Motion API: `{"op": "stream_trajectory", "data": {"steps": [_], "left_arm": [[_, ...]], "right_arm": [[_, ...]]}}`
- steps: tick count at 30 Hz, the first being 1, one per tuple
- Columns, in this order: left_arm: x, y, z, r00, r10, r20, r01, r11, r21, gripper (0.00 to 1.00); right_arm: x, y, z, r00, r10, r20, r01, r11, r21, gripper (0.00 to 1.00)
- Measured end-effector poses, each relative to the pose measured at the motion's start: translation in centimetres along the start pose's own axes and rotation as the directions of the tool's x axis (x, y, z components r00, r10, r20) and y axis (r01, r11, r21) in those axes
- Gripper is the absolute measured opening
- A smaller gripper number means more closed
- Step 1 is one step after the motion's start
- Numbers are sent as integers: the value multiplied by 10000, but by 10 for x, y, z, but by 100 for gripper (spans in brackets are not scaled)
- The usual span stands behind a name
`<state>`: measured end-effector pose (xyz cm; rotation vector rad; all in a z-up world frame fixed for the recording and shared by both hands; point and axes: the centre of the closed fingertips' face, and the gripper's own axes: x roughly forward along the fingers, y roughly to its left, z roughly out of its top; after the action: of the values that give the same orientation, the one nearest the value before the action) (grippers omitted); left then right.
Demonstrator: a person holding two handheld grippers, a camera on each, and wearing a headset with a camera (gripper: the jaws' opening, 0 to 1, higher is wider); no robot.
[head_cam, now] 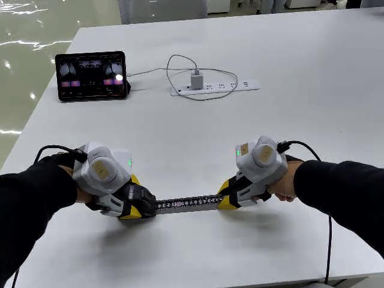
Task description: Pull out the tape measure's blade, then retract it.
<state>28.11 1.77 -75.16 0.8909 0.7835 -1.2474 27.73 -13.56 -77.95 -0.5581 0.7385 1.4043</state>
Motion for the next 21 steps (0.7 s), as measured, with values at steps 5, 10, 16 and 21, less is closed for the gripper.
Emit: {"op": "stream_trajectory", "data": {"steps": [5,10,16,21], "left_arm": [[0,0,0,10000,-5,11,5,10000,-8,32],[0,1,-1,10000,-9,25,9,10000,-11,32],[0,1,-1,10000,6,30,-6,10000,-22,32],[0,2,-1,10000,0,25,0,10000,-9,32]], "right_arm": [[-1,0,-1,10000,-5,-16,5,10000,20,9],[-3,-1,-2,10000,-6,-10,6,10000,82,9],[-7,-2,-6,10000,-19,-79,20,10000,71,9],[-10,-2,-9,9999,-59,-109,61,9999,134,9]]}}
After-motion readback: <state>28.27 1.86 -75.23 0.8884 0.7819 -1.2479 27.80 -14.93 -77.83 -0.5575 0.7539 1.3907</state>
